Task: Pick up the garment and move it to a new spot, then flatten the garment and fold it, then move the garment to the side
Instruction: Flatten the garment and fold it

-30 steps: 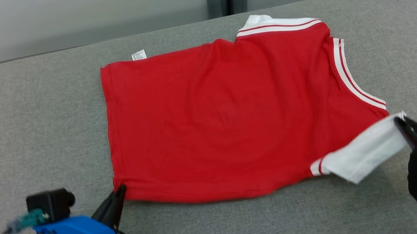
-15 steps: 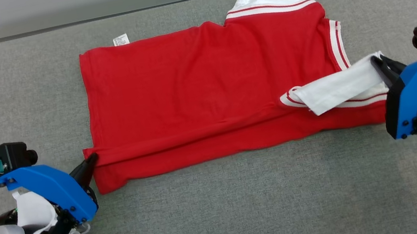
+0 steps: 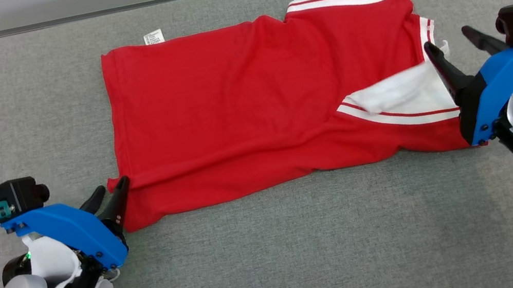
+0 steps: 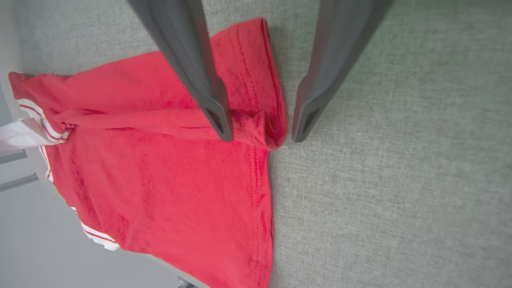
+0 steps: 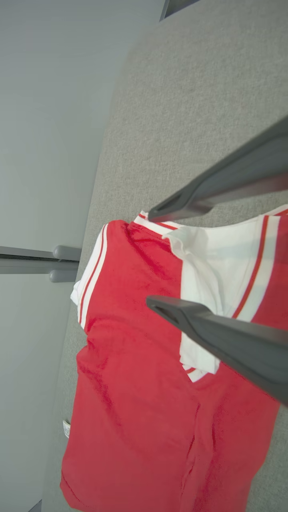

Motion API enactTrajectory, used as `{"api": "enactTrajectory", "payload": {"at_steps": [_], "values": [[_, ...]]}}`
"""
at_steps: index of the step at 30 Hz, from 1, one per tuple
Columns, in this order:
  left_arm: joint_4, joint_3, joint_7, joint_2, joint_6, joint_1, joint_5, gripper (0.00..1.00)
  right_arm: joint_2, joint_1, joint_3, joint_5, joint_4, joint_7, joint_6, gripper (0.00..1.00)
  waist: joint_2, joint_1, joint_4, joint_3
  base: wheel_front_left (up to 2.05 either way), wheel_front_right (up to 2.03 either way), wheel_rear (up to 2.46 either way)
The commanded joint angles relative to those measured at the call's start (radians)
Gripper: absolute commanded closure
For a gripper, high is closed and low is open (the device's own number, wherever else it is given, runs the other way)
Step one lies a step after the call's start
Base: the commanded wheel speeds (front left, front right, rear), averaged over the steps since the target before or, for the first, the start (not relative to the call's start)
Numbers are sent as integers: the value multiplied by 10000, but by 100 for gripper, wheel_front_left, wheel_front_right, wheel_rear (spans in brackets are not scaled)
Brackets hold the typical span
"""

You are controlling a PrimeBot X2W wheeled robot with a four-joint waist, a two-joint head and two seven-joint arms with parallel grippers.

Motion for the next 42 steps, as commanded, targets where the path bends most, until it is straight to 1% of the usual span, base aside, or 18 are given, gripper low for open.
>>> {"api": "enactTrajectory", "payload": {"at_steps": [1,3,7,10,13,16,19,21,23,26,33,35,36,40,41,42], "values": [[-37,74,-253,-68,-59,121,65,0,-54,-132,18,67,92,-185,2,0,0,-1,35,-27,0,0,0],[-147,122,-733,-136,-50,278,199,0,-71,-134,-18,80,155,-515,2,0,0,-1,101,-90,0,0,0],[-393,225,-1848,-268,43,795,587,0,18,285,-273,81,178,-697,2,0,0,-1,236,-262,0,0,0],[-510,57,-2398,-294,201,1179,1016,0,128,764,-743,-21,31,-386,2,0,0,-1,353,-404,0,0,0],[-570,-177,-2795,-346,374,1448,1471,0,354,1372,-1260,-268,-249,147,3,0,0,-1,404,-510,0,0,0],[-578,-431,-3017,-516,536,1551,1793,0,686,1905,-1752,-510,-564,468,3,0,0,-1,403,-560,0,0,0],[-348,-777,-3022,-615,682,1452,2164,0,1035,2355,-2138,-772,-604,587,3,0,0,-1,368,-573,0,0,0],[-188,-905,-3064,-728,806,1323,2321,0,1222,2492,-2353,-893,-452,459,3,0,0,-1,323,-549,0,0,0],[71,-1001,-3076,-718,935,1191,2515,0,1352,2539,-2468,-1020,-165,327,2,0,0,-1,278,-476,0,0,0],[531,-1173,-3076,-737,1057,982,2763,0,1464,2277,-2683,-1153,363,-28,2,0,0,-1,235,-372,0,0,0],[1328,-1393,-3027,-1008,891,673,2743,0,1571,1622,-3006,-1258,1656,-487,2,0,0,-1,307,-172,0,0,0],[1494,-1486,-3011,-1064,795,578,2757,0,1578,1445,-3027,-1008,2024,-558,3,0,0,-1,350,-125,0,0,0],[1579,-1534,-3003,-1135,712,541,2743,0,1580,1358,-3011,-835,2222,-593,3,0,0,-1,372,-108,0,0,0],[1910,-1769,-2855,-1388,496,429,2647,0,1603,1262,-2750,-807,2798,-489,8,1,0,-1,410,-83,0,0,0],[2013,-1813,-2797,-1429,471,413,2622,0,1610,1240,-2711,-797,2862,-500,12,29,0,-1,407,-85,0,0,0],[2117,-1858,-2762,-1457,444,394,2613,4,1616,1228,-2647,-841,2925,-474,12,60,0,-1,399,-84,0,0,0]]}}
